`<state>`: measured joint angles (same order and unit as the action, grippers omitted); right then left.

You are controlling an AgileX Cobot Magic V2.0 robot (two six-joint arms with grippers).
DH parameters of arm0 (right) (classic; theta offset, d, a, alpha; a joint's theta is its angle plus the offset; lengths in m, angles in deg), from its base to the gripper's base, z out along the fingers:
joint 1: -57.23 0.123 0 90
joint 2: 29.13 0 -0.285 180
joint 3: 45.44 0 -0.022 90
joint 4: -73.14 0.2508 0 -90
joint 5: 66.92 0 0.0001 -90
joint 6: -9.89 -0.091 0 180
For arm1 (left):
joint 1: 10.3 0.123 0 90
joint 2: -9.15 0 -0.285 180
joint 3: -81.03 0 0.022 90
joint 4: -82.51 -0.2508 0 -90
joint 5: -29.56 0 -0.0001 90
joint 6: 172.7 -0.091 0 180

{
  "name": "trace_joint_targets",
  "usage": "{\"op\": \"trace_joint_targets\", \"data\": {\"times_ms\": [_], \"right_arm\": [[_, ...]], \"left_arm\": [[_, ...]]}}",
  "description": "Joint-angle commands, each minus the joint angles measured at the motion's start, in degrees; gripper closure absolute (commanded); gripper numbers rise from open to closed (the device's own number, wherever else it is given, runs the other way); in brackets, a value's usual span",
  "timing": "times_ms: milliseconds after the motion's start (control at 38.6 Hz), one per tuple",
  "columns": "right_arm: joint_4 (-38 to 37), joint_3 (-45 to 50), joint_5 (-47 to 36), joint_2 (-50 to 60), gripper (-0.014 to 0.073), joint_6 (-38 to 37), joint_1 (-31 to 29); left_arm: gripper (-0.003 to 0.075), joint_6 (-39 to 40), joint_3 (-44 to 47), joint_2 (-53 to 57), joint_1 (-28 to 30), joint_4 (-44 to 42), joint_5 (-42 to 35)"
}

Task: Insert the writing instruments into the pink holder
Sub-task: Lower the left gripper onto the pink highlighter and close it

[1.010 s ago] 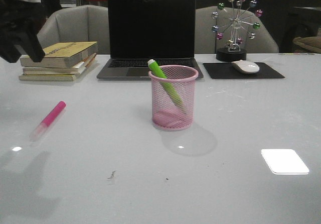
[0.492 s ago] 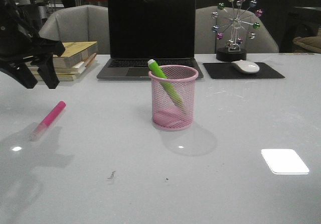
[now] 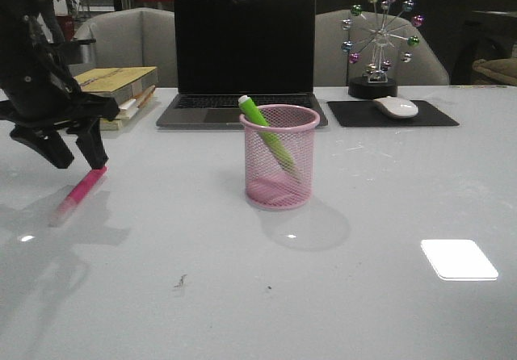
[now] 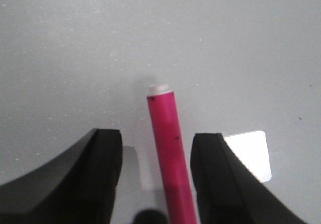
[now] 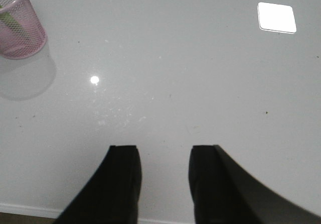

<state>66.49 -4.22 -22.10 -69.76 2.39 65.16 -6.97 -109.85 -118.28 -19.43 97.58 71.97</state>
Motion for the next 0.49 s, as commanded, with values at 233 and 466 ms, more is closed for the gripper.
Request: {"op": "trace_joint_targets", "data": {"times_ms": [233, 466], "right_arm": [[-0.5, -1.6, -3.2, 0.0, 0.0221, -0.1, -0.3], [-0.6, -1.6, -1.4, 0.0, 0.0221, -0.1, -0.3]], "left_arm": [[0.0335, 0.5, -1.7, -0.6, -3.6, 1.2, -1.8], [0.0428, 0.5, -1.7, -1.6, -3.6, 0.6, -0.6]]}}
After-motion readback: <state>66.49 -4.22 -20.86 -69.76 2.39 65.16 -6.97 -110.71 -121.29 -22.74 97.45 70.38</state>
